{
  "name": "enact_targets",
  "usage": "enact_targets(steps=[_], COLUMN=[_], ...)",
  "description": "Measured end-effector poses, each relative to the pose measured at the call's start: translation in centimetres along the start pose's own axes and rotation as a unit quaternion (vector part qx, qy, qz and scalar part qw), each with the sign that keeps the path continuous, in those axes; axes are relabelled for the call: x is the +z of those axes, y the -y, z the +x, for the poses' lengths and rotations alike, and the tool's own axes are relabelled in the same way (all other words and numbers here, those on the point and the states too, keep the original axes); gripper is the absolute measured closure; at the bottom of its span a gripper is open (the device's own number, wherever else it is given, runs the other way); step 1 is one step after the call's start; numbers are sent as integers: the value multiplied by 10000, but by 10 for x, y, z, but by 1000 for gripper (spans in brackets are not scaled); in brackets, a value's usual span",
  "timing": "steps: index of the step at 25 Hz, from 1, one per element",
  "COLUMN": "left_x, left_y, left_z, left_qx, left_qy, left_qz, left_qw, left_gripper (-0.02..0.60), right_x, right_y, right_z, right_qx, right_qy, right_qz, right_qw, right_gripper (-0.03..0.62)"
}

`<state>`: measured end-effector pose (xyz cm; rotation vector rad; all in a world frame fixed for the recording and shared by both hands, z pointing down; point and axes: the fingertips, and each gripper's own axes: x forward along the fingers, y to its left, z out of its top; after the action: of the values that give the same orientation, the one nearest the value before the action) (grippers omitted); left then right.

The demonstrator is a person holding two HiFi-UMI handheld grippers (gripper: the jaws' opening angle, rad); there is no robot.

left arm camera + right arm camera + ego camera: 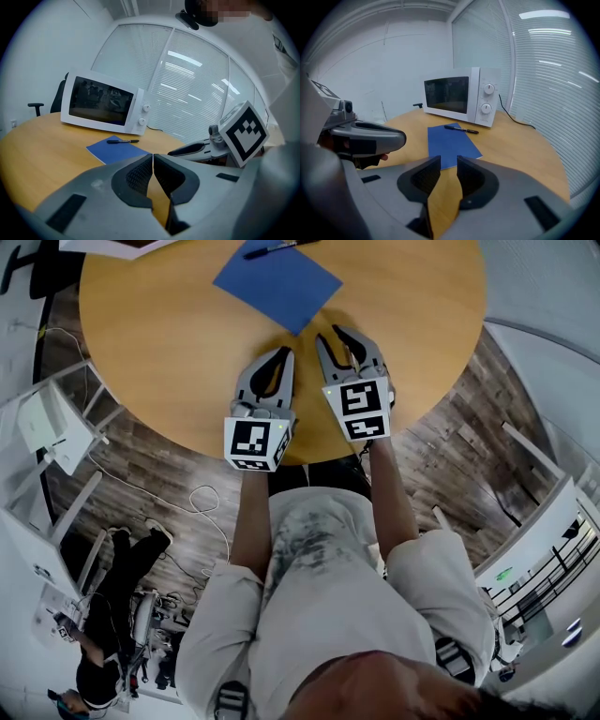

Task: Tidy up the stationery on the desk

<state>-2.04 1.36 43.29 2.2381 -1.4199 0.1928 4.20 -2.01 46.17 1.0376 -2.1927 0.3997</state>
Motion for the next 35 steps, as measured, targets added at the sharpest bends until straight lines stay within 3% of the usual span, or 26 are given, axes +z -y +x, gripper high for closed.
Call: enact_targets(steps=[19, 35], left_x=[33, 51], left_y=[-46, -89], left_z=[34, 69], left_qx=[-1, -29], left_qy=[22, 38], left_qz=[29, -101], left_qw=[10000, 9999], left_gripper=[565, 565], right_x=[75, 101], right_y=[27, 39], right_z=[61, 117], right_qx=[306, 324], right_qy=[373, 820], right_qz=[-1075, -1743], right_qw=[9930, 9807], right_gripper=[405, 402])
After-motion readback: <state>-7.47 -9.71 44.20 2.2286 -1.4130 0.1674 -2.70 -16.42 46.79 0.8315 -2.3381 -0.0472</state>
